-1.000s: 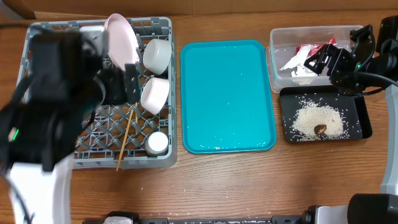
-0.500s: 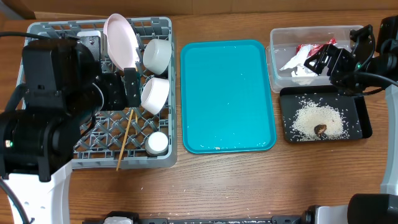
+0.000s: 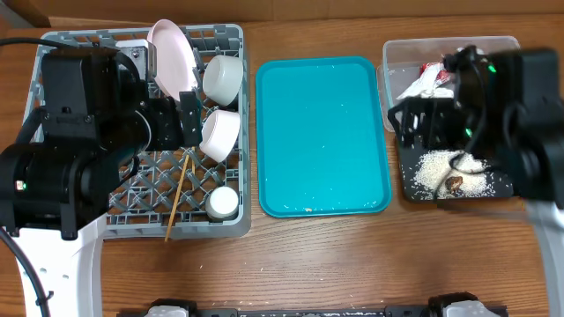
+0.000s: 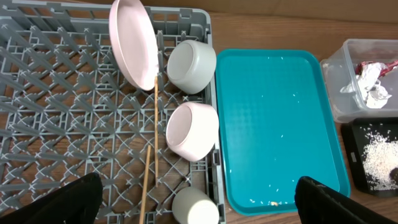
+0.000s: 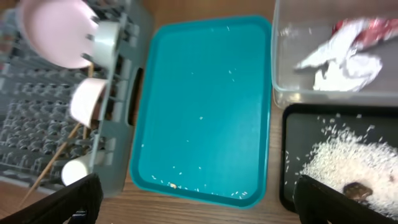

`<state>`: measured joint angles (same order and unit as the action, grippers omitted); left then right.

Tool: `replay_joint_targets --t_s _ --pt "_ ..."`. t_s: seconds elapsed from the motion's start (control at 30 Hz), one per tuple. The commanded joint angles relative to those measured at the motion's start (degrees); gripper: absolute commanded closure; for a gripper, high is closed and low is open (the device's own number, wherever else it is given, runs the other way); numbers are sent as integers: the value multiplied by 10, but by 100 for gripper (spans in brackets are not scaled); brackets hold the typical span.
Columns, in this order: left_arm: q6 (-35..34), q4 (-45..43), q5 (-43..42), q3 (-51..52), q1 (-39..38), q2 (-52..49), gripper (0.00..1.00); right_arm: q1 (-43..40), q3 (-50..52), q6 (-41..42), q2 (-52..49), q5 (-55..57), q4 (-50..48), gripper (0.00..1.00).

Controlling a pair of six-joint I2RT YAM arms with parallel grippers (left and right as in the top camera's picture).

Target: Sort waste into correct bins and load items into the dishwasher

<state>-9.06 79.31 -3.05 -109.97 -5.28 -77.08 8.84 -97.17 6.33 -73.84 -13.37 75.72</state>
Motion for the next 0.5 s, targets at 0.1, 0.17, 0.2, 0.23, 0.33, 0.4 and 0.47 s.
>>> replay_joint_targets --t_s 0.1,0.17,0.2,0.23,0.33,0.4,0.47 --pt "-8 0 -8 3 -1 -9 0 0 35 -4 97 4 -48 0" --pt "-8 0 -8 3 -1 -10 0 0 83 -5 134 28 -113 0" --pt "-8 0 -8 3 -1 -11 0 0 127 -6 160 46 -170 0" --pt "-8 0 -8 3 -1 -11 0 0 187 -8 194 65 -245 0" --pt "-8 0 -8 3 -1 -12 0 -12 335 -8 271 80 -396 0" --pt "-8 0 -8 3 -1 -12 0 -28 426 -8 316 80 -477 0" --pt "-8 0 -8 3 -1 -12 0 -43 515 -8 362 80 -552 0"
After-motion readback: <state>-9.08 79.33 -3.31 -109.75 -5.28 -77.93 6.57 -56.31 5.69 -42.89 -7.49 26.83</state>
